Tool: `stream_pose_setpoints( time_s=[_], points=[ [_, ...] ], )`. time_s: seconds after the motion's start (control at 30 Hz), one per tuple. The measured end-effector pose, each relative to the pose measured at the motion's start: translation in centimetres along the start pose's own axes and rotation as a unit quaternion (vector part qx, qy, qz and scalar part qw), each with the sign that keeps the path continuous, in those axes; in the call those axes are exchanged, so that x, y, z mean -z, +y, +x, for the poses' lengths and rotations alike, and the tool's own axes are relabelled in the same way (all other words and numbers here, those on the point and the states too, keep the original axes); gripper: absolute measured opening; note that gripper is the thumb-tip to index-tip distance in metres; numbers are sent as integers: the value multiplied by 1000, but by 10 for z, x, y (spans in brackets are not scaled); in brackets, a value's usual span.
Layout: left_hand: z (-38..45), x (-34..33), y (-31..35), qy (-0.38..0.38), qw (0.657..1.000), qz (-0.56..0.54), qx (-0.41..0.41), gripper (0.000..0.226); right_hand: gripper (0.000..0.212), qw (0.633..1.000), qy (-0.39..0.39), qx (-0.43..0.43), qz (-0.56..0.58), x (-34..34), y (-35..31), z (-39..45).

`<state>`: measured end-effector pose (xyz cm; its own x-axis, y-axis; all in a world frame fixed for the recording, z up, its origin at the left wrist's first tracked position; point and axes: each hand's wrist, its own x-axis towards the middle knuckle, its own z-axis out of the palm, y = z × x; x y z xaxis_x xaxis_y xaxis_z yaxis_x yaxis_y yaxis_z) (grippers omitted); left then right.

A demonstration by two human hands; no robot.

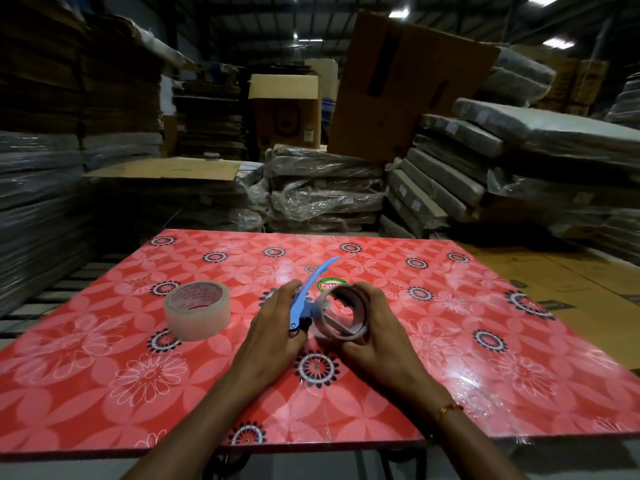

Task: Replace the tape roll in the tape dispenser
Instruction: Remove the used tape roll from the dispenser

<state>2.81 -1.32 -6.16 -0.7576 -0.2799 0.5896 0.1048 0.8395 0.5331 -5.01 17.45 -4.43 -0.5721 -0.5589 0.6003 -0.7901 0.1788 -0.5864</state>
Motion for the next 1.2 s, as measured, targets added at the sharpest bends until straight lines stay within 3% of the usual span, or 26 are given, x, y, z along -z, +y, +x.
stream_pose_setpoints(
  time_s=[0.27, 0.5, 0.7, 0.83, 1.07, 1.2],
  points=[
    [2, -2, -5, -10, 1000, -16, -3, 52, 73, 999, 0, 40, -13, 0, -9, -2],
    [3, -2, -7, -21, 998, -50, 18, 60, 74, 998, 16, 63, -5, 2, -10, -4],
    [3, -1, -5, -3, 999, -44, 23, 54, 78, 984, 125, -66, 110, 4, 13, -4],
    [2, 1, -2, 11, 999, -23, 31, 52, 60, 934, 148, -178, 272, 8, 17, -3],
    [11, 6, -2, 25, 998, -5, 58, 40, 50, 946, 163, -167, 225, 6, 19, -2],
    [19, 5, -9, 18, 996, -9, 83, 65, 65, 948, 164, -169, 214, 6, 20, -2]
  ],
)
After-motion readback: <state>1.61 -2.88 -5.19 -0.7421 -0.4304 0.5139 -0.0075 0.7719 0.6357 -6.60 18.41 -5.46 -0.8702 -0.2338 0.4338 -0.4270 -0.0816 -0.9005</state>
